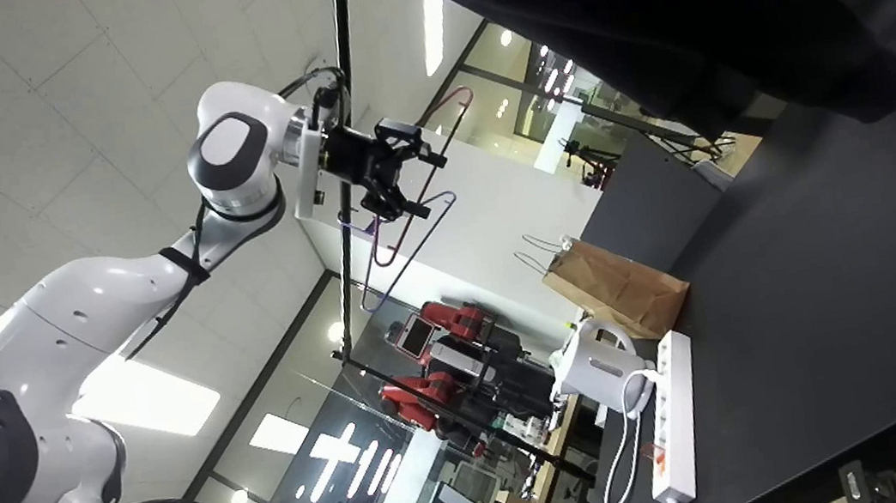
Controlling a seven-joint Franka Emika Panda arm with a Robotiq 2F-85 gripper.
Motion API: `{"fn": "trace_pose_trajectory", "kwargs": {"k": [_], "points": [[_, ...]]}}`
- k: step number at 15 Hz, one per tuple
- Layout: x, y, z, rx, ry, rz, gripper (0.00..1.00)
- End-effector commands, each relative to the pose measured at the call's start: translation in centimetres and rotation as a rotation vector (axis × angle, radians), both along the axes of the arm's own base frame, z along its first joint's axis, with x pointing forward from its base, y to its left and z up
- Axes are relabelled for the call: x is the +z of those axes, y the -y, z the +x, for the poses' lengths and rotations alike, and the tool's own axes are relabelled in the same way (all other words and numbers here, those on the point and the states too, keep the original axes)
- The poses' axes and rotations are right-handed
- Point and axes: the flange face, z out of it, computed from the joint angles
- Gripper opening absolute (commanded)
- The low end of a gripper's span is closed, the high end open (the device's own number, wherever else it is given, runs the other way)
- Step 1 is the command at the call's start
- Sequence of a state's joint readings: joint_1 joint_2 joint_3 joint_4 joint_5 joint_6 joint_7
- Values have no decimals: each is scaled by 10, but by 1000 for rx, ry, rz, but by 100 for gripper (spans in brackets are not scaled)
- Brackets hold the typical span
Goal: Take the pink clothes hanger off the rail and place it on the table
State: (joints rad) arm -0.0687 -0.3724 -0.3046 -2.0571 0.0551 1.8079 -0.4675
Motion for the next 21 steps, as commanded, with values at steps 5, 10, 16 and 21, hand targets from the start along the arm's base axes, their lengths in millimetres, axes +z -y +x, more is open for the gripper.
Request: {"fn": "trace_pose_trajectory", "kwargs": {"k": [5,10,16,21], "points": [[66,-24,4,47,136,-1,100],[97,-56,0,99,235,-29,100],[130,-76,6,92,516,-25,100],[125,-84,25,44,740,-4,100]]}}
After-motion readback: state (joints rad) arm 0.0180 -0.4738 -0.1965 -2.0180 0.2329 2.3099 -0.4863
